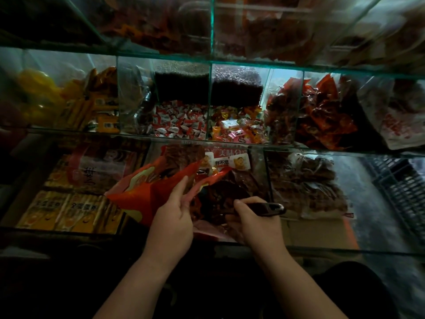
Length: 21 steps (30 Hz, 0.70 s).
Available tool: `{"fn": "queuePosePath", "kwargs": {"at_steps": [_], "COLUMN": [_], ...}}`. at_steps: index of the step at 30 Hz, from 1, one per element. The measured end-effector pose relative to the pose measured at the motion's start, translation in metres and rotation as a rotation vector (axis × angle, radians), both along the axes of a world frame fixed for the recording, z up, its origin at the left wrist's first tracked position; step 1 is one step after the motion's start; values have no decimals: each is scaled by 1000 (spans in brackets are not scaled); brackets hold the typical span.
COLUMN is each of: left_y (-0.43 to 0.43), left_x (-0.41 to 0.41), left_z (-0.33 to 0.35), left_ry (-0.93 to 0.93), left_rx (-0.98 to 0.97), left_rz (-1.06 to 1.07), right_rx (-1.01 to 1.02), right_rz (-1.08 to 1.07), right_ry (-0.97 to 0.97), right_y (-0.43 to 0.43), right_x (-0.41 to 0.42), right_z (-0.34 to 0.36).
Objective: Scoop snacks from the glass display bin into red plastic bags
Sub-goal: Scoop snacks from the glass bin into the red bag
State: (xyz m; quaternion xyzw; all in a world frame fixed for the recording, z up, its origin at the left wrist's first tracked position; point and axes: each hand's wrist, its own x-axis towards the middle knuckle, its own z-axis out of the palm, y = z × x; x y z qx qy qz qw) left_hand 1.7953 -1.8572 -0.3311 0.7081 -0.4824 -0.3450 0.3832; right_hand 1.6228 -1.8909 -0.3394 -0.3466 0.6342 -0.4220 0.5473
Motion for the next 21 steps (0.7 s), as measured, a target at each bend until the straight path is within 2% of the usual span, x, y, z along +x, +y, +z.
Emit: {"fn": "queuePosePath", "kwargs": {"at_steps": [5,12,17,19,21], "left_y": [-1,-1,-1,0,3], "left_x": [7,0,0,-3,-10], "left_z": [5,7,11,15,20], "left_ry": [18,-8,-23,-99,-202], "left_rx": [-15,-28,-54,-120,-292], "left_rz": [52,4,15,40,36], "right_rx": [23,-9,-31,-57,-89], "right_rz": [-76,-290,-283,-268,-288], "right_ry": [-176,-226,-237,-191,-169], "right_y": [7,10,7,11,16], "right_x": [-21,-37,-49,-56,-64], "right_z": [7,16,33,41,48]}}
